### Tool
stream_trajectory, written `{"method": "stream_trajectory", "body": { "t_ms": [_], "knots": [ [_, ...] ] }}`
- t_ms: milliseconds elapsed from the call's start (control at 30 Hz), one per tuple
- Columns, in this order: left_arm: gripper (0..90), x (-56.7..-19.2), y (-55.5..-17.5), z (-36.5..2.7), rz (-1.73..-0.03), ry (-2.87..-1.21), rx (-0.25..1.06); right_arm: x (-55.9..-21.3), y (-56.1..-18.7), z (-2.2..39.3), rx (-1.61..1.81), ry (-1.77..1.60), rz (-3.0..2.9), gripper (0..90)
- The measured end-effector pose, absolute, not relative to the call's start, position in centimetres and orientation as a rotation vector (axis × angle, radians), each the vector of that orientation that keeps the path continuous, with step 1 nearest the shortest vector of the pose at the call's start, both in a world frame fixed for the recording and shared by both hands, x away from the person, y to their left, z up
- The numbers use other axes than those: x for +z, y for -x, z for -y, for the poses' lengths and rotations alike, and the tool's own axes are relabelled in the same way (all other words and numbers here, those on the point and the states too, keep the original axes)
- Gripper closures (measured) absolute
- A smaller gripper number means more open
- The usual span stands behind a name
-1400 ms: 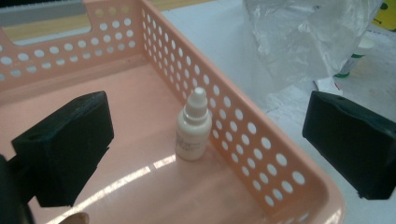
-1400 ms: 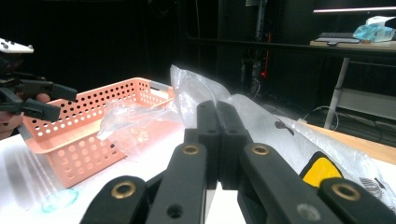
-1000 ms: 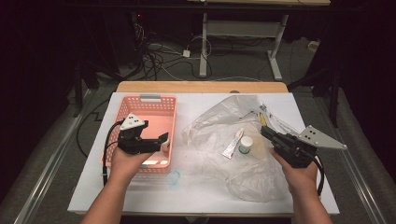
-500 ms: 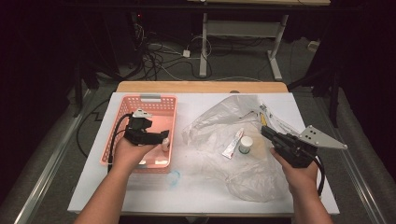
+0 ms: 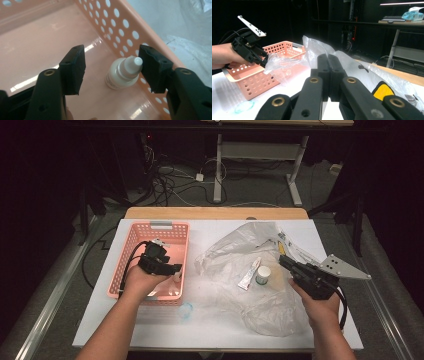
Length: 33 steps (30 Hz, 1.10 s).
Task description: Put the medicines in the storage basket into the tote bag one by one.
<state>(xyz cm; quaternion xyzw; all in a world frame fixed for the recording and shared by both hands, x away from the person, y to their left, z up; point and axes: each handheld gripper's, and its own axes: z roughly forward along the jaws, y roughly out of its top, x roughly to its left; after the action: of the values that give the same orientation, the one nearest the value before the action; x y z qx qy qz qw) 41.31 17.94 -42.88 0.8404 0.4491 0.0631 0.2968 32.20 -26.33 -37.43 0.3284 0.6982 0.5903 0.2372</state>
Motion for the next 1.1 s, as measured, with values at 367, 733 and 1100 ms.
{"method": "stream_trajectory", "body": {
  "t_ms": [367,733,1100],
  "knots": [
    [48.6,-44.2,-42.0,-16.7,-1.200,-2.381,0.117,-37.4,-32.2,26.3,1.618,-0.890,-1.911,90.0],
    [57.2,-44.4,-41.9,-16.5,-1.174,-2.418,0.137,-37.4,-32.2,26.3,1.618,-0.897,-1.908,90.0],
    [57.6,-44.1,-41.7,-16.5,-1.170,-2.399,0.172,-37.4,-32.1,26.1,1.613,-0.883,-1.917,90.0]
  ]
}}
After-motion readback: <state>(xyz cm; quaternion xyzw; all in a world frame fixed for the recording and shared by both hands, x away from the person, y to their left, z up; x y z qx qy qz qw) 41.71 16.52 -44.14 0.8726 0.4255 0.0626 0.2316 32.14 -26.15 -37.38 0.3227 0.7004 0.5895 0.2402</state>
